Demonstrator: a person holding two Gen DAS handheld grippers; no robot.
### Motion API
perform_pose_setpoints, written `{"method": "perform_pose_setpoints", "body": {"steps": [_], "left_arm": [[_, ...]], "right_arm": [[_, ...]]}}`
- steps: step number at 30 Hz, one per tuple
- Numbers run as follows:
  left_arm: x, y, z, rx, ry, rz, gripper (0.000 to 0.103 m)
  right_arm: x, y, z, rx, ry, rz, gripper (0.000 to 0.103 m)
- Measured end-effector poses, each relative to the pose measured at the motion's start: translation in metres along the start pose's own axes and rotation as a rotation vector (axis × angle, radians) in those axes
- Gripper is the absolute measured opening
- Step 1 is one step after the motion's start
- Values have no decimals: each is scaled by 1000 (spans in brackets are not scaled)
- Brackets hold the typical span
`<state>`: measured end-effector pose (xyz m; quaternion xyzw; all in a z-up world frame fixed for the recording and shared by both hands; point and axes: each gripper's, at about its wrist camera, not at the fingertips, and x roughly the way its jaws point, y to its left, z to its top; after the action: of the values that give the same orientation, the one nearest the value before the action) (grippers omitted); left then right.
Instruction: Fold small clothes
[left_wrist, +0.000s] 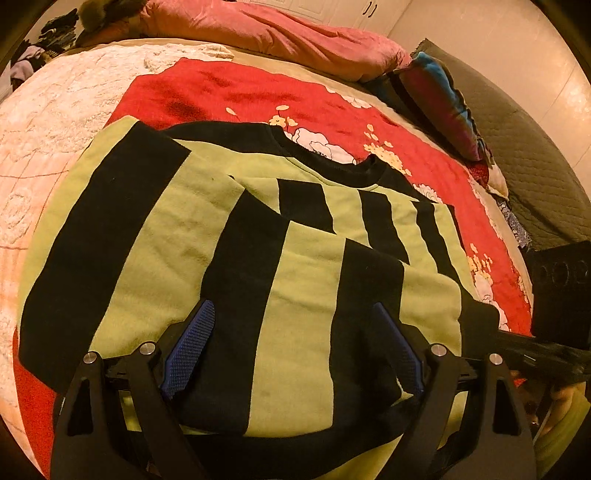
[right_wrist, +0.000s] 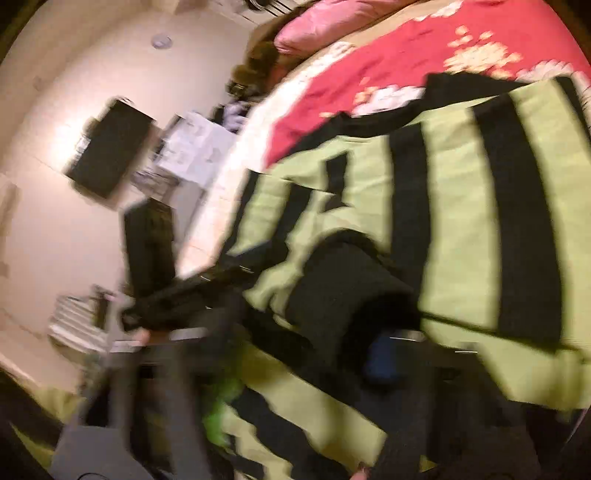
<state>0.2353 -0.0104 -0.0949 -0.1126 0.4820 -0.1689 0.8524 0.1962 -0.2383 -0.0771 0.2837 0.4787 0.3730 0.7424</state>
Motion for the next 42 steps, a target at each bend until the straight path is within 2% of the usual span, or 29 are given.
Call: {"method": "perform_pose_setpoints", "body": {"steps": [1,4,6,11,14,17,18,19,21,23,24,26,29,31,33,35,37,40,42], "left_arm": [[-1,0,0,2,-2,-2,86],[-9,2,1,-18,-19,-24,86],[-21,4,4,-49,-44,-44,86],[-60,-2,20,-41,-139,-39,86],[-62,-1,22,-39,-130,-4,87],[-50,5,22,-53,-104,34,87],[-44,8,21,-62,-87,29,87],[-38,8,21,-56,-75,33,87],[-24,7,19,-10,-45,84,87],[-13,11,16,0,-22,112,87],[-7,16,13,-9,-10,123,87],[-2,22,10,-8,-1,140,87],[-3,28,7,-12,-6,145,86],[-13,30,8,-38,-22,141,86],[-30,27,10,-51,-61,123,86],[-52,18,16,-32,-115,113,86],[-63,5,24,-9,-147,70,86],[-54,-13,35,4,-122,-41,86],[-32,-22,40,25,-70,-68,86]], "right_arm": [[2,7,1,-21,-10,4,2],[-2,39,12,-132,-24,-13,1],[-20,65,24,-210,-46,-14,1],[-60,90,61,-346,-64,-106,1],[-70,78,76,-387,-19,-246,2],[-54,46,84,-383,73,-437,3],[-48,32,81,-375,114,-473,5],[-35,11,79,-326,167,-524,12],[-22,-19,71,-247,220,-565,16],[-20,-33,63,-222,199,-567,25],[-26,-41,61,-182,166,-553,28],[-43,-50,59,-113,95,-541,41],[-70,-53,50,-93,16,-618,47],[-84,-46,48,-99,-32,-624,48],[-95,-32,41,-125,-83,-583,49],[-96,-18,38,-164,-106,-554,51],[-87,-1,40,-216,-111,-507,51],[-60,16,42,-264,-72,-462,51],[-39,21,46,-282,-45,-483,51]]}}
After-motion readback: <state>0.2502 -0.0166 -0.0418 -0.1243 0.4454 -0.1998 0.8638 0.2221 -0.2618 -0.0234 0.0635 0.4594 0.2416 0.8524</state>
